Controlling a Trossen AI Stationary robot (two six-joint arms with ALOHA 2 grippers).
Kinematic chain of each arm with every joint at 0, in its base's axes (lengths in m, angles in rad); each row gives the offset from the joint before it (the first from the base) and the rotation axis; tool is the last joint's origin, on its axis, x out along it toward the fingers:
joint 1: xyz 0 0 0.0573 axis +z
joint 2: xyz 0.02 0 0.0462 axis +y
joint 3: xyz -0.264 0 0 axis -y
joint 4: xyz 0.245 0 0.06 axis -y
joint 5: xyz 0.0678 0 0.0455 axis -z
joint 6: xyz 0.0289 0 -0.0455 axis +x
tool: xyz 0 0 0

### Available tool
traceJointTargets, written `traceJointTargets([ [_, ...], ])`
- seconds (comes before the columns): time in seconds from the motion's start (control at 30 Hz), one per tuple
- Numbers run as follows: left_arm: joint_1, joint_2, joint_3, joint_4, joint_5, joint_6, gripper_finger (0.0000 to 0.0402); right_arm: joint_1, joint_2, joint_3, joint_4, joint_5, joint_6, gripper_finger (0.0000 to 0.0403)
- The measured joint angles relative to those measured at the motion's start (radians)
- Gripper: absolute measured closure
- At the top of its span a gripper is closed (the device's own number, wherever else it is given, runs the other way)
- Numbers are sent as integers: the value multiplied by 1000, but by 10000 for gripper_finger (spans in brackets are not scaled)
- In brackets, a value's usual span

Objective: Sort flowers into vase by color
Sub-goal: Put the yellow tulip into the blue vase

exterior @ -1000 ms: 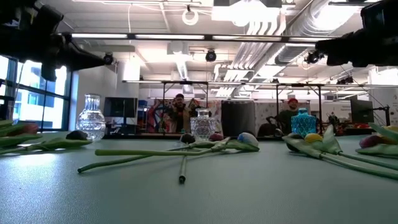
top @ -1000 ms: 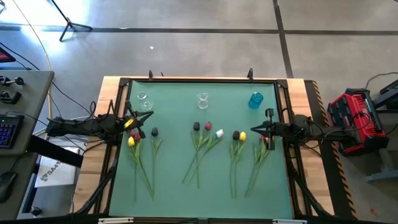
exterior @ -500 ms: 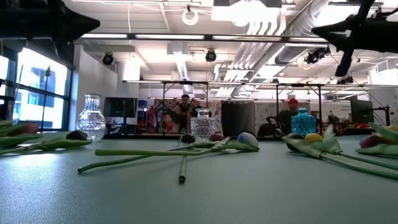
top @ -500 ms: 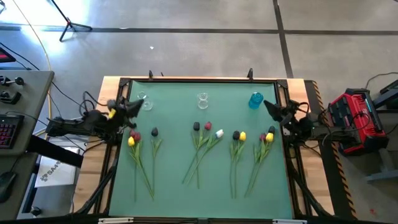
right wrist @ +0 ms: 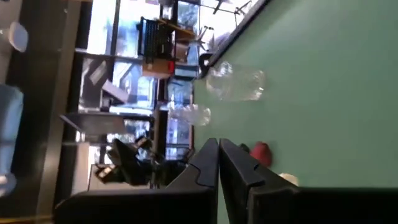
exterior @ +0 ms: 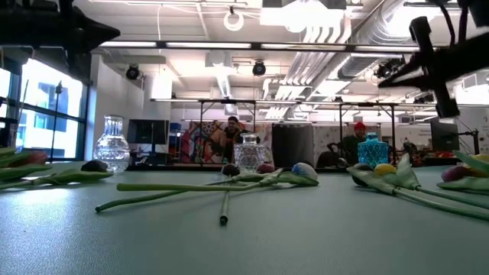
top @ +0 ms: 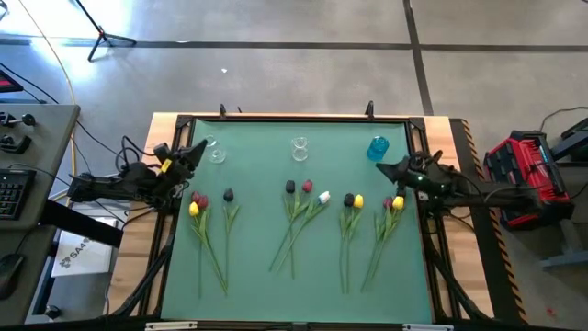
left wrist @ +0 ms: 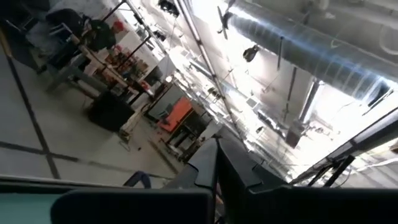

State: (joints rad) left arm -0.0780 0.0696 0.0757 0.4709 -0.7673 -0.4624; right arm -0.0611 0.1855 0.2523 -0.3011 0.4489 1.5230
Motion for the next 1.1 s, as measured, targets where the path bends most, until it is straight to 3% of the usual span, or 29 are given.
traceJointTargets([
  [0.17, 0, 0, 0, 50, 170, 17, 402, -10, 179, 235, -166, 21, -12, 402],
  [0.33, -1, 0, 0, 50, 311, -132, 402, -18, 427, 508, -580, -18, 17, 402],
  [0.43, -1, 0, 0, 33, 320, -137, 402, -17, 574, 630, -823, -108, 66, 402],
  [0.57, -1, 17, 0, -82, 359, -144, 400, -4, 727, 710, -1023, -279, 67, 401],
  [0.77, -2, 195, 0, -178, 405, -300, 355, 110, 872, 715, -1042, -393, 34, 363],
  [0.97, -2, 417, 0, -15, 451, -330, 290, 253, 915, 715, -1076, -370, 204, 292],
  [1.1, -2, 527, 0, 52, 452, -330, 274, 348, 915, 715, -1078, -325, 352, 250],
])
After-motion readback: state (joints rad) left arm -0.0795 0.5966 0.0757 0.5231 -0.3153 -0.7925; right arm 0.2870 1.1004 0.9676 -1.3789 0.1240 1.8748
